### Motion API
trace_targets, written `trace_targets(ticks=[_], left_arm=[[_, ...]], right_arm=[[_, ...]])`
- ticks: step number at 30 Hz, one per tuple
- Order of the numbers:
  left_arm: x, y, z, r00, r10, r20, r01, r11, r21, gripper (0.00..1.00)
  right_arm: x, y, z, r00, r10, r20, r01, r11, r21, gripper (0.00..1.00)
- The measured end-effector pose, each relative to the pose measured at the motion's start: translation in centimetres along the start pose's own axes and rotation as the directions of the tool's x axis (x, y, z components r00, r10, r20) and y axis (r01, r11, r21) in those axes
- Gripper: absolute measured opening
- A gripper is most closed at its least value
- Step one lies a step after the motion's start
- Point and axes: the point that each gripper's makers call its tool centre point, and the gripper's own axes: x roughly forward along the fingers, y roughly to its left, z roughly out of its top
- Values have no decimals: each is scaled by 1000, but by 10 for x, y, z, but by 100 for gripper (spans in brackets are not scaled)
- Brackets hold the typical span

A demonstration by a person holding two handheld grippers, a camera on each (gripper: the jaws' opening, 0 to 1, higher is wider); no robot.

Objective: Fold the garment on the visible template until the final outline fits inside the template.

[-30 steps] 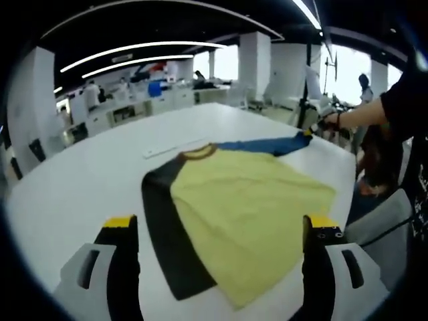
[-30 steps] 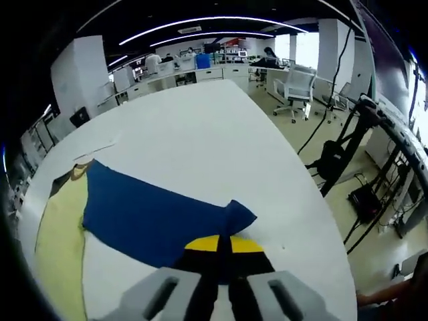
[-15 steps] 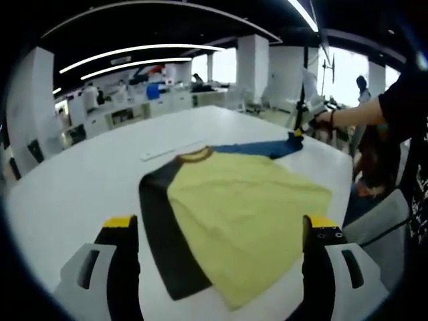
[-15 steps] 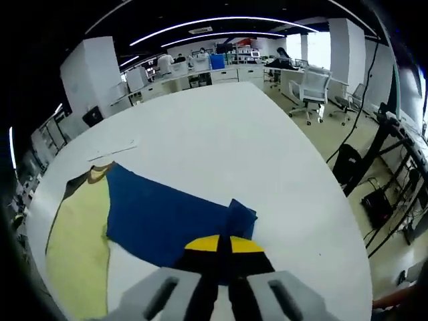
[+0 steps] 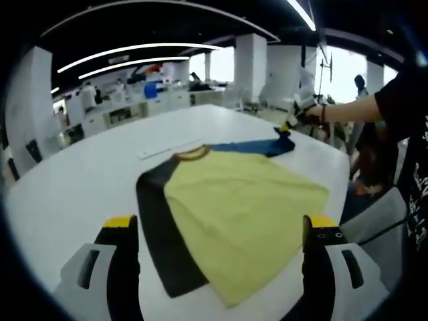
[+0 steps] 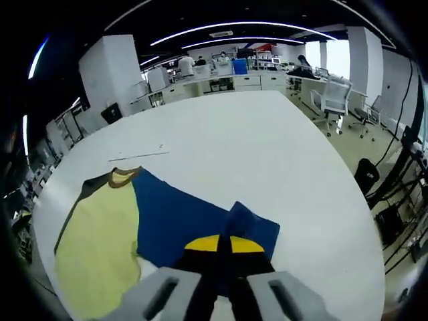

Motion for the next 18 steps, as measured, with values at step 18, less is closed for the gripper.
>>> trace_targets(ticks=[18], left_arm=[[1, -8, 0, 1000, -12, -1, 12, 1000, -1, 99]], right_arm=[[18, 77, 25, 991, 134, 7, -133, 985, -112, 0]])
